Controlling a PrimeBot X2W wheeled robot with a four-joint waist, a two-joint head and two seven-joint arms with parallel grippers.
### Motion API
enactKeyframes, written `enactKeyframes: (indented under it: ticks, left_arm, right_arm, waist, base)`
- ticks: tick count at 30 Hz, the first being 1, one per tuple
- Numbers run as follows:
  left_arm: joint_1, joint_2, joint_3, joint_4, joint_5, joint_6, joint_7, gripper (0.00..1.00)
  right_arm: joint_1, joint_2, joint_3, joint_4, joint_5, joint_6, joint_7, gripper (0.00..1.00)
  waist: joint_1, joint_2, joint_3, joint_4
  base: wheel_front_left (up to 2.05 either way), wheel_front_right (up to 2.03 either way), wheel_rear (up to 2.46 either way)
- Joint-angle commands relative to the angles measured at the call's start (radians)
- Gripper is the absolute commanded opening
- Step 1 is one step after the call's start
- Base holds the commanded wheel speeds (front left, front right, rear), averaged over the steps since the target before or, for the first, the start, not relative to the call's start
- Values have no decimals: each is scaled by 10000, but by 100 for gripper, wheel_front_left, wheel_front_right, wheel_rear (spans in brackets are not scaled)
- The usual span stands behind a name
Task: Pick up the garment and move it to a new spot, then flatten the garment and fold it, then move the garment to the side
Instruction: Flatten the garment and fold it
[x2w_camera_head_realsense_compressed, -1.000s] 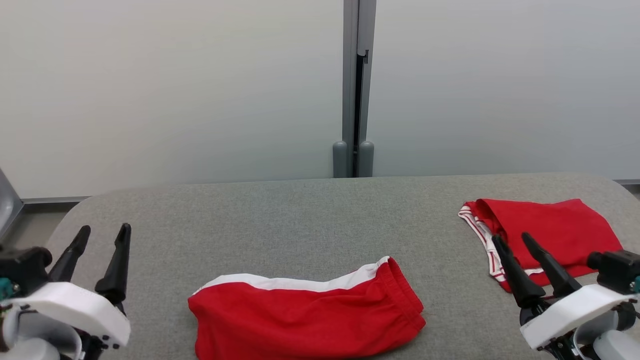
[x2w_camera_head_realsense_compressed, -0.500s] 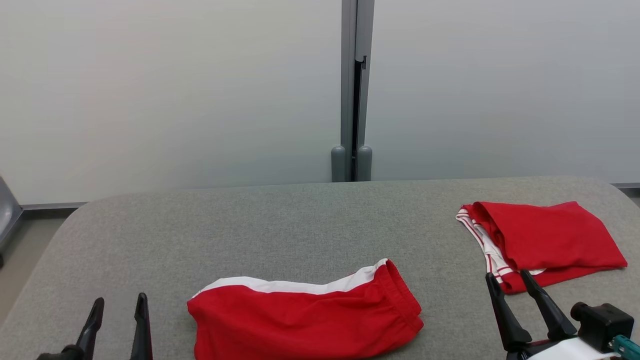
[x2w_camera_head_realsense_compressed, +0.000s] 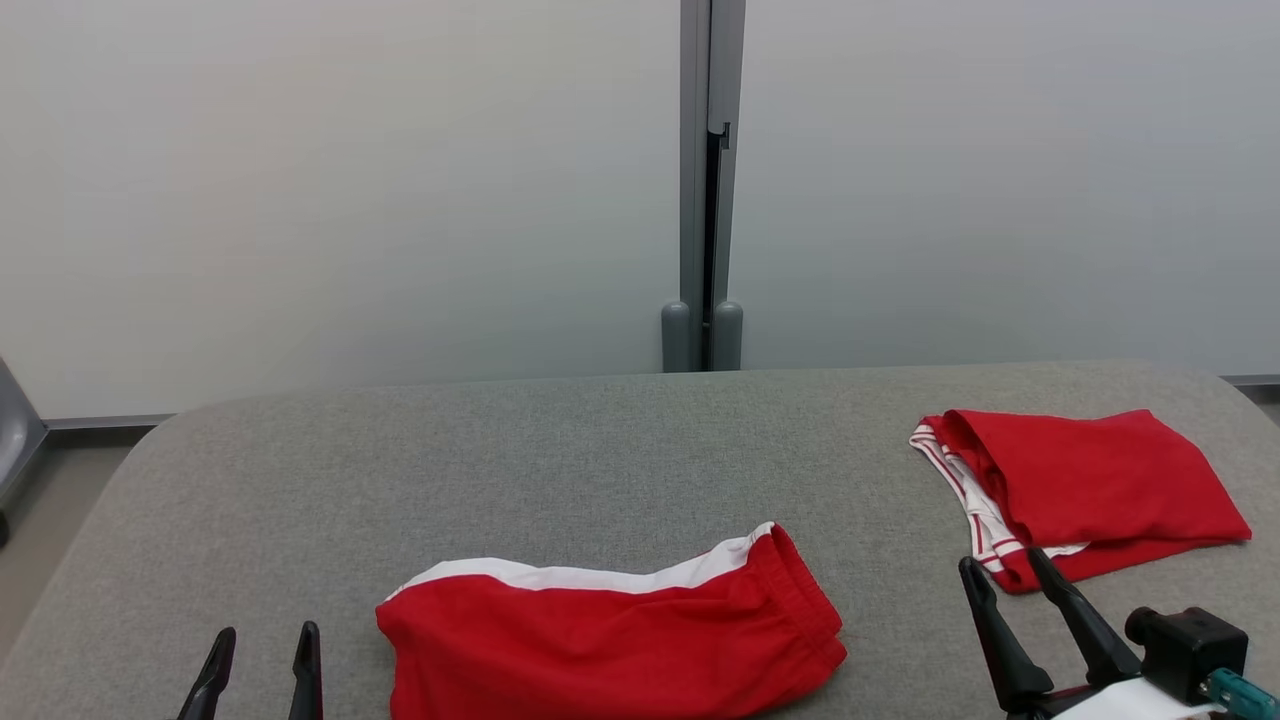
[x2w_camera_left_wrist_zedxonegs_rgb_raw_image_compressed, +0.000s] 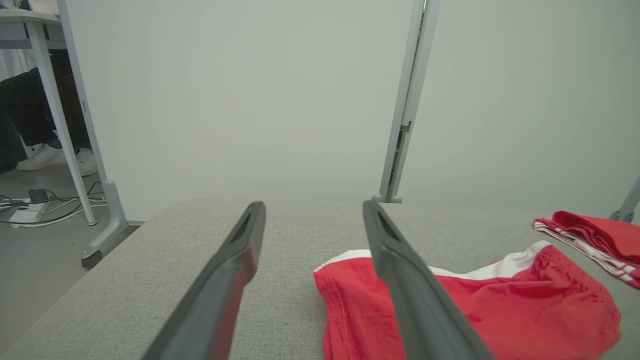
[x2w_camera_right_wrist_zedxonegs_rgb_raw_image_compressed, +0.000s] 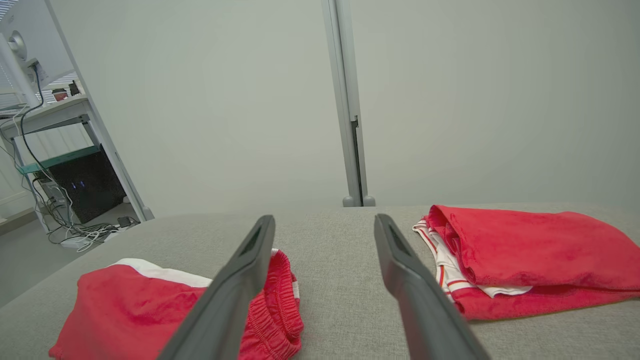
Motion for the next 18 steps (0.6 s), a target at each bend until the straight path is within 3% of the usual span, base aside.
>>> enactKeyframes:
  ticks: [1, 10, 18]
  left_arm:
    - [82, -6, 88, 77, 82, -86, -10, 100]
    - [-163, -193, -113, 275, 195, -344, -1, 100]
    - [-469, -123, -365, 225, 249, -502, 166, 100]
  right_arm:
    - [-118, -80, 15, 35, 27, 2, 51, 100]
    - [-692, 140, 651, 916, 143, 2, 1012, 100]
    - [-2108, 734, 1496, 3363, 79, 2, 2142, 100]
  waist:
    - [0, 0, -9, 9]
    - [0, 0, -111, 495]
    - [0, 0, -70, 1499]
  base:
    - [0, 0, 0]
    - [0, 0, 0]
    - [0, 0, 0]
